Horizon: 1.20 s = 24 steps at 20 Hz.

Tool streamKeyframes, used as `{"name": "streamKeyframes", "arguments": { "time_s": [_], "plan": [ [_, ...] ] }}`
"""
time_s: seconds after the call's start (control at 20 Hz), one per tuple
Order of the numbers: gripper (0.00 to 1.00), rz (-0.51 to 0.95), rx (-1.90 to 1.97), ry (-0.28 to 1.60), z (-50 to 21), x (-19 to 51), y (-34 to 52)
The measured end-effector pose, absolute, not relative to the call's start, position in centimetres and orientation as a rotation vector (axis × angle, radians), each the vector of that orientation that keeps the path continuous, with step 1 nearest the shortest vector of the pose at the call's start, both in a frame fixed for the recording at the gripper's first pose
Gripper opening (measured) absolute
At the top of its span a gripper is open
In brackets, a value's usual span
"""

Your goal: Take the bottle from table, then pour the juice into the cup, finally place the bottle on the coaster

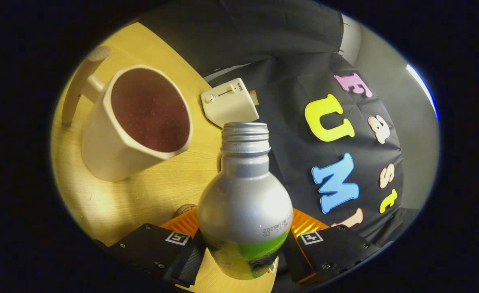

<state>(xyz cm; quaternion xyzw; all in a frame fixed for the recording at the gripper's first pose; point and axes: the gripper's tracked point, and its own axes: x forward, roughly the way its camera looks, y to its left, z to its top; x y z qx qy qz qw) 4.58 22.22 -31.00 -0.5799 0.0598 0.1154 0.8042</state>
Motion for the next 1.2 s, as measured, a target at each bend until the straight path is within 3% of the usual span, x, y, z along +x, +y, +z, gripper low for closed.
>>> {"name": "streamKeyframes", "arguments": {
  "time_s": [1.2],
  "plan": [
    [0.82, 0.221, -1.591, -0.004, -29.4, 5.0, 22.7]
  ]
}}
